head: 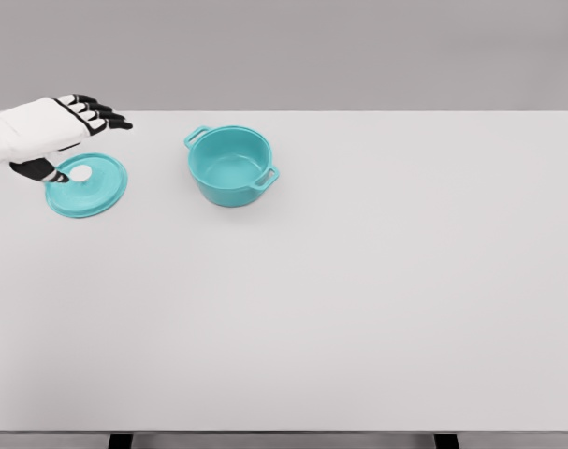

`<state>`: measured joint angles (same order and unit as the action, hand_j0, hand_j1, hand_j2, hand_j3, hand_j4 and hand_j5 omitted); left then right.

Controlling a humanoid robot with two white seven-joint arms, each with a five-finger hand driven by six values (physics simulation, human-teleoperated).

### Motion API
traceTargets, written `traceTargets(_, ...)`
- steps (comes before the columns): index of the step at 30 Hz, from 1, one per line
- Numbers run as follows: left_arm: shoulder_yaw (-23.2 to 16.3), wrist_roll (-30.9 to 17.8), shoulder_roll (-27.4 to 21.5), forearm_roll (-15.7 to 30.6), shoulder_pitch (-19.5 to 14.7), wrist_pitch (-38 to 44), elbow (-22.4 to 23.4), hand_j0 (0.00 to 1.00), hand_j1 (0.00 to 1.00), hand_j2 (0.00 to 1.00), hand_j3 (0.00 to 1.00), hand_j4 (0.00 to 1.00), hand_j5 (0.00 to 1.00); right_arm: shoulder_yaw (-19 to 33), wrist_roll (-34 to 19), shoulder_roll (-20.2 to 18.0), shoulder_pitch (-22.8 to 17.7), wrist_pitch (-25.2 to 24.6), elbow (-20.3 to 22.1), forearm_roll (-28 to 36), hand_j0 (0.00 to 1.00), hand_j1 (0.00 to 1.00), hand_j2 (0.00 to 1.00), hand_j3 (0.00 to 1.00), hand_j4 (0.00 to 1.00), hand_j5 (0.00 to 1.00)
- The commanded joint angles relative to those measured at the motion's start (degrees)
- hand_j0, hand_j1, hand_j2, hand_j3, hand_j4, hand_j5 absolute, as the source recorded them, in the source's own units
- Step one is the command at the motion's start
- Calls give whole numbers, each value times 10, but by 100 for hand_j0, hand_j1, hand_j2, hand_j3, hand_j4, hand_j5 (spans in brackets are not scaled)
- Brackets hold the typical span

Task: Cover the pot with left arm

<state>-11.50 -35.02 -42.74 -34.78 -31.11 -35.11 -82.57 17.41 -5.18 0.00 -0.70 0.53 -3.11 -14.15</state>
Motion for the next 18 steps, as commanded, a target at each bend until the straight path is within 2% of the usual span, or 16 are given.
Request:
traceTargets(1, -18, 0, -1, 2, 0, 1, 36, 100, 100, 100, 100, 100, 100, 0, 0, 0, 0, 0, -1, 0, 100, 100, 100, 100, 100, 100)
traceTargets(4, -40, 0, 0, -1, -26, 1, 72, 100, 100, 100, 100, 100, 100, 0, 0, 0, 0, 0, -1, 0, 100, 100, 100, 100, 100, 100)
traceTargets(8, -41, 0, 6, -8, -30, 1, 87, 97, 97, 97, 97, 97, 97, 0, 0, 0, 0, 0, 0, 0, 100, 100, 100, 100, 100, 100)
traceTargets(14, -41, 0, 27, -52, -45, 1, 120, 93, 93, 93, 93, 93, 93, 0, 0, 0, 0, 0, 0, 0, 100, 100, 100, 100, 100, 100)
traceTargets(18, -41, 0, 33, -53, -44, 1, 123, 85, 85, 85, 85, 85, 85, 0, 0, 0, 0, 0, 0, 0, 100, 100, 100, 100, 100, 100)
